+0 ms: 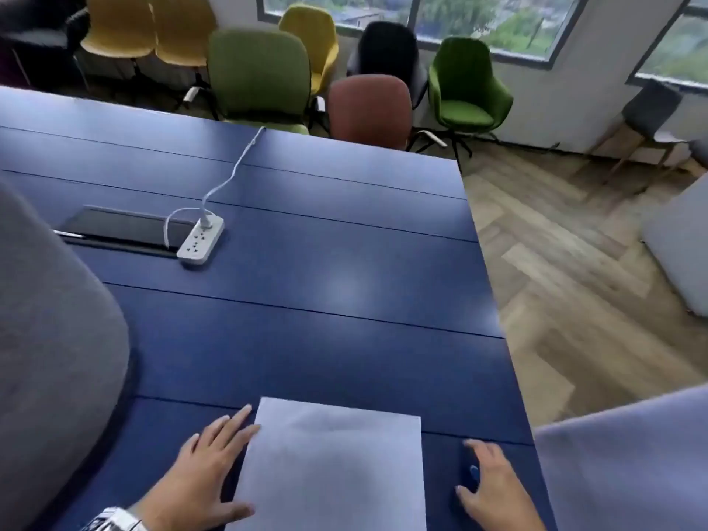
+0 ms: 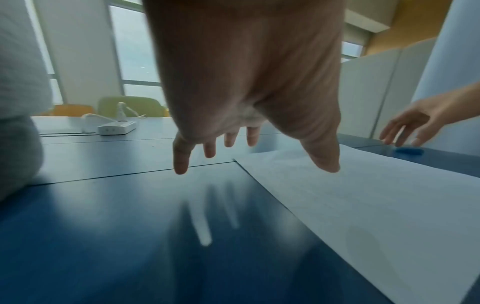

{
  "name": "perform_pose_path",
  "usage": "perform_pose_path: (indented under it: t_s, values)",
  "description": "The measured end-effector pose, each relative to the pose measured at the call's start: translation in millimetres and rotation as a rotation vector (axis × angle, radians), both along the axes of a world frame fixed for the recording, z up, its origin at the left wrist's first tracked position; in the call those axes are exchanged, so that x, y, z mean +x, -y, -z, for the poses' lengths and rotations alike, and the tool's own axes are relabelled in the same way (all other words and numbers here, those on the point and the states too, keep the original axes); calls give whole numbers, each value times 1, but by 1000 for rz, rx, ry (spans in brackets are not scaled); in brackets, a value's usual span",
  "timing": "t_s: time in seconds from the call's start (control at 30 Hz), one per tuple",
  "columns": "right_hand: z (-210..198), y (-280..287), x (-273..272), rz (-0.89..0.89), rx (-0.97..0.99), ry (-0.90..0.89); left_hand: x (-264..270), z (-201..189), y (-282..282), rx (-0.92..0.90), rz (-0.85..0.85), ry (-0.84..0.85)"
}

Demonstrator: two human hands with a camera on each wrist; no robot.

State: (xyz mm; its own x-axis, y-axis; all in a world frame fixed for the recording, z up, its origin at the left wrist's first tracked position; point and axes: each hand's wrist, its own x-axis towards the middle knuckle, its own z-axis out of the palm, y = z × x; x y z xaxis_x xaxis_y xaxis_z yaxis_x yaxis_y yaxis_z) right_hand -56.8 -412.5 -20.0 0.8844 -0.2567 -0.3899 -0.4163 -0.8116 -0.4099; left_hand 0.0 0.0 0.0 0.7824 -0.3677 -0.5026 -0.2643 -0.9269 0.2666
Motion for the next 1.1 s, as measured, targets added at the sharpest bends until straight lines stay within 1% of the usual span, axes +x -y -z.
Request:
perform_pose_path:
  t_s: [0.07,0.1,0.17,0.27,0.37,0.43,0.5,0.57,0.67,0.73,0.83,0.9,1.0,1.1]
  values:
    - [4,2,6,-56,-57,-16,6,11,-3,-27,7,-7]
    - [8,5,3,-81,-76,-33,8,16,-3,22,38,-35]
    - [14,15,-2,-119,-72,-9,8,20,2,54,36,-46]
    - [34,31,-8,-202,-93,67,7,36,4,61,50,-5]
    - [48,44,-10,-203,-97,145,12,40,1,56,65,16]
    - [54,45,-11,-216,-139,171,14,45,1,48,84,43]
    - [55,43,-5,-223,-169,198,21,47,3,32,88,58]
    - [47,36,-5,-204,-195,195,26,47,5,31,103,58]
    - [30,16,-5,-206,-238,154,28,47,6,51,105,38]
    - [19,-10,-7,-237,-216,211,24,48,5,64,106,68]
    - [8,-65,-5,-351,-93,313,19,50,3,75,108,69]
    - [6,-103,-2,-448,-64,343,18,50,3,88,117,55]
    - [6,-145,14,-548,-47,355,15,47,5,122,137,60]
    - [13,-172,41,-635,28,319,13,47,5,132,162,73]
